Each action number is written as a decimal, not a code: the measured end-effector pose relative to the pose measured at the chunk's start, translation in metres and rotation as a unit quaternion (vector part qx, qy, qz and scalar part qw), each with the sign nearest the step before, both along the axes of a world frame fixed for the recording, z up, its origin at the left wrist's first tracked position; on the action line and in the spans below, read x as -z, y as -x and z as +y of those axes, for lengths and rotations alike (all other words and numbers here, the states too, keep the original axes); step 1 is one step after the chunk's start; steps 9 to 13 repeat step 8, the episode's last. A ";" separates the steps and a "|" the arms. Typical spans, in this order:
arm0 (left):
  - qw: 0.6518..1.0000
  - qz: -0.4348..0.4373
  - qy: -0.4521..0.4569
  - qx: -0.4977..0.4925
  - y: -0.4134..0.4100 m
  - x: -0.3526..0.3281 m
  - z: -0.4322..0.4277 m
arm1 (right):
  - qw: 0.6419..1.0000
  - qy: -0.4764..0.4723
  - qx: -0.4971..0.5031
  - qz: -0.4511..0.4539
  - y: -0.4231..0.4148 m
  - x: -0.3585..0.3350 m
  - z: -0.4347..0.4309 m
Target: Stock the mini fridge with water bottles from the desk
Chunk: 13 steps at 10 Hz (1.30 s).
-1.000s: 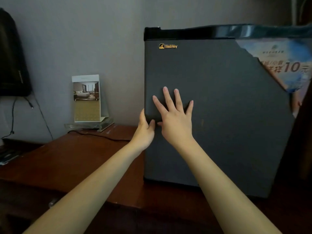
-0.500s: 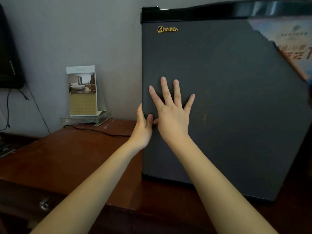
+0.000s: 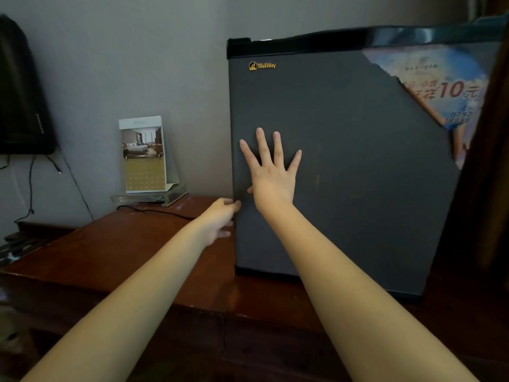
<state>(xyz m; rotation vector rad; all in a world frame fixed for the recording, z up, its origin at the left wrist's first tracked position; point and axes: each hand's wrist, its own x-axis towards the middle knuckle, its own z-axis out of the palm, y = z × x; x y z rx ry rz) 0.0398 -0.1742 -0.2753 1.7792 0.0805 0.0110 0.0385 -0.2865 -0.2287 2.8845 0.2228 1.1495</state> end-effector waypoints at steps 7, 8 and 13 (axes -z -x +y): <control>0.994 0.107 0.011 -0.030 0.041 0.054 0.138 | 0.987 -0.122 -0.100 -0.012 0.009 0.033 0.073; 0.990 0.082 0.037 -0.104 0.031 0.072 0.165 | 0.978 -0.068 -0.193 0.036 0.004 0.059 0.113; 0.990 0.082 0.037 -0.104 0.031 0.072 0.165 | 0.978 -0.068 -0.193 0.036 0.004 0.059 0.113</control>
